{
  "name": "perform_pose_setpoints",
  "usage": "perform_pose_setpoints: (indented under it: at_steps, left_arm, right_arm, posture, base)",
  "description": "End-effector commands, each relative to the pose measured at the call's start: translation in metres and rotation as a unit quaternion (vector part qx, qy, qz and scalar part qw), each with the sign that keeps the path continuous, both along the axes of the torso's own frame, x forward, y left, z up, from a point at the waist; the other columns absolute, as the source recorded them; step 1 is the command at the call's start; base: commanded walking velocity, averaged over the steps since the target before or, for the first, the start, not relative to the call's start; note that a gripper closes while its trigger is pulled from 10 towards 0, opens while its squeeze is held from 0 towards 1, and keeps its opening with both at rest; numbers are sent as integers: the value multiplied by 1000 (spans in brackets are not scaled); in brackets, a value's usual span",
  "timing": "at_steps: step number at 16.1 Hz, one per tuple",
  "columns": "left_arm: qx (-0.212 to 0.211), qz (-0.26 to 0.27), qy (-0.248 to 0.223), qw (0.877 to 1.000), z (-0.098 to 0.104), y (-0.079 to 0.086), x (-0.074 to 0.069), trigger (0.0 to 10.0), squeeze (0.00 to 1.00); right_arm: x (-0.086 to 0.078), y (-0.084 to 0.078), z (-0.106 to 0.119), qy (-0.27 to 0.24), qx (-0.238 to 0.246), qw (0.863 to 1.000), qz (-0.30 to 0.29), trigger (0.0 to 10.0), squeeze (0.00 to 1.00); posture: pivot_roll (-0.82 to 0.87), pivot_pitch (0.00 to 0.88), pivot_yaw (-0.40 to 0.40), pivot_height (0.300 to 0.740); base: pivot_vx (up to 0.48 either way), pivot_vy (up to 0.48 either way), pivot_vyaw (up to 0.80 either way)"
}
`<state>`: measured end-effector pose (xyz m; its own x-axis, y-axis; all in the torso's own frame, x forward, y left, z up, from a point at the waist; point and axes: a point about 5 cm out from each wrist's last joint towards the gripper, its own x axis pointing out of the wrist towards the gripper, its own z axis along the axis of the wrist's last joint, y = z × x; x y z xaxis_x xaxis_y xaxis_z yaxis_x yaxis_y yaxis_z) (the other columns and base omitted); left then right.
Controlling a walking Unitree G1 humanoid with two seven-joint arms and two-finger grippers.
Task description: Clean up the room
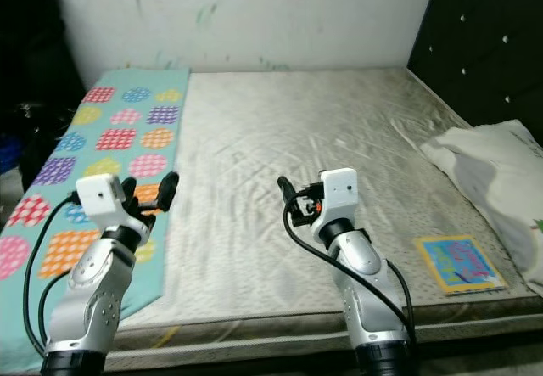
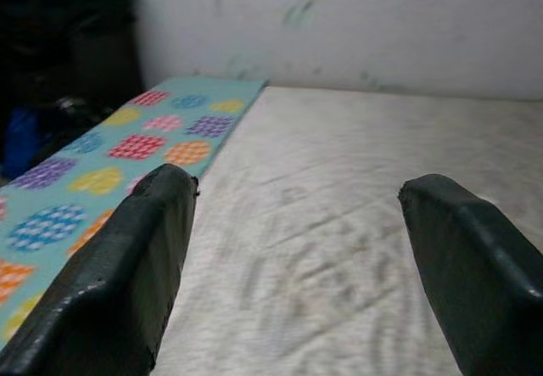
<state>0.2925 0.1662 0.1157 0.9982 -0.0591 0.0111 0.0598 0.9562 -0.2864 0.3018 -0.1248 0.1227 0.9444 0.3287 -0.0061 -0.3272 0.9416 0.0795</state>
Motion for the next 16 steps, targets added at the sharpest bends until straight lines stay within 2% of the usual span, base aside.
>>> perform_pose_setpoints:
  at_steps: [1, 16]
  left_arm:
    - [1, 7, -2, 1000, 2, 4, 1, 10000, 0]
    - [-1, 14, 4, 1000, 1, 6, 3, 10000, 0]
  right_arm:
    - [2, 4, 6, -10, -1, 1000, 8, 10000, 0]
    - [3, 7, 2, 2, -10, 1000, 22, 10000, 0]
  posture:
    - [-129, 0, -9, 740]
    - [-135, 0, -7, 740]
  base:
    - [0, 480, 0]
    - [0, 480, 0]
